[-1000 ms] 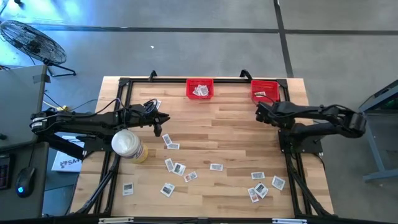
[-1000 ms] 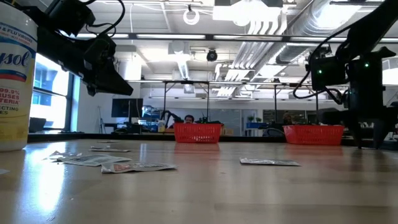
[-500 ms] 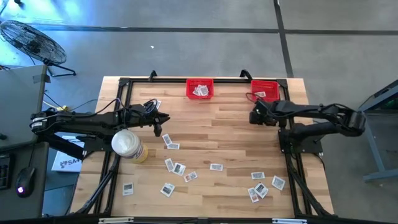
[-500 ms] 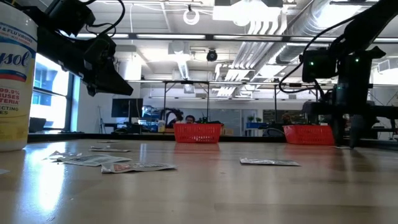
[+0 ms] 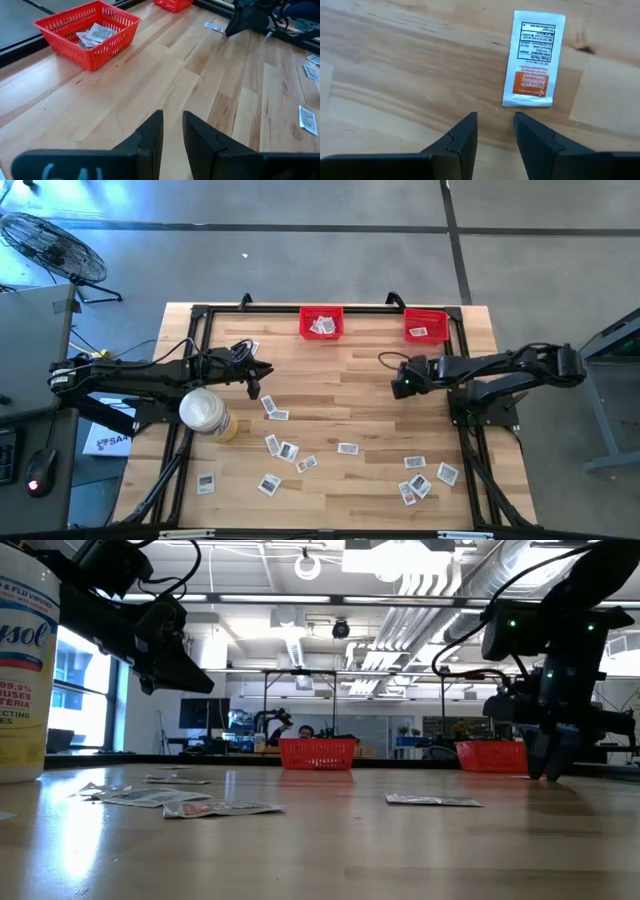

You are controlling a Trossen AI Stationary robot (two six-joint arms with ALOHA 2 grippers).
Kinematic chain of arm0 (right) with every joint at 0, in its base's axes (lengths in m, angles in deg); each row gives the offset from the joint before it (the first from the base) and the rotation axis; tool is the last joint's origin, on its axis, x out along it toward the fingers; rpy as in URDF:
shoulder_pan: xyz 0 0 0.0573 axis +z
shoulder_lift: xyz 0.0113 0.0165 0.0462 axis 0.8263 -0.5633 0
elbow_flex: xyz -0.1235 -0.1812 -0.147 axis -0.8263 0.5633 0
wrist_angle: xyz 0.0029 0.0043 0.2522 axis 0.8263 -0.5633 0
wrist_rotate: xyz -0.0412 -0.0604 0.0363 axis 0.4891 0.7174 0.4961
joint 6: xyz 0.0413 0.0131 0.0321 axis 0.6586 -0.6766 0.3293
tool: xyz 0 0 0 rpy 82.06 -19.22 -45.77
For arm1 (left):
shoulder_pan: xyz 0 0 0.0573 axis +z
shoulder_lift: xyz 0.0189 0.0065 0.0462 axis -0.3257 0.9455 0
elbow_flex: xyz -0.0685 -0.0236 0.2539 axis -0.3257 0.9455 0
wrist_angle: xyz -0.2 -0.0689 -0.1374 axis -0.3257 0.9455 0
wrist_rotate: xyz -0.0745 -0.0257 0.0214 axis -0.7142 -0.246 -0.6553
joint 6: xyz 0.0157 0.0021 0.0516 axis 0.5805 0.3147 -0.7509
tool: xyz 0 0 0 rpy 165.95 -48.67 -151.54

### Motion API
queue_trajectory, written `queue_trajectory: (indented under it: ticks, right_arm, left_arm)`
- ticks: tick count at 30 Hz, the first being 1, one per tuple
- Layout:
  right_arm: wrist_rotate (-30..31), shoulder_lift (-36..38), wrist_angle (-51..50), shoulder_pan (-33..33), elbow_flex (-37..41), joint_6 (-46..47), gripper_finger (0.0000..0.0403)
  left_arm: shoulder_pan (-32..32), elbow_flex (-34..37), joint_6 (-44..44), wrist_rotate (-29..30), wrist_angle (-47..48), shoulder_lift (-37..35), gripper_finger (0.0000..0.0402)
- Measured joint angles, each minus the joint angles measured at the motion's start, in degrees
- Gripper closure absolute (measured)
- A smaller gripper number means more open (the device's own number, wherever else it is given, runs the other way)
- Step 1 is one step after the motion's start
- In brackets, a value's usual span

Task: Pick & Place First Aid Supplies
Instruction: Put the ointment pack into the right red bin

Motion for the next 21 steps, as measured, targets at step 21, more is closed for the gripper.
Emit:
queue_trajectory:
  ticks: [21]
  right_arm:
    - [4.68,-0.75,4.82,-0.91,1.02,-3.33,0.0284]
  left_arm:
    - [-0.01,-0.01,-0.01,-0.02,-0.01,-0.02,0.0331]
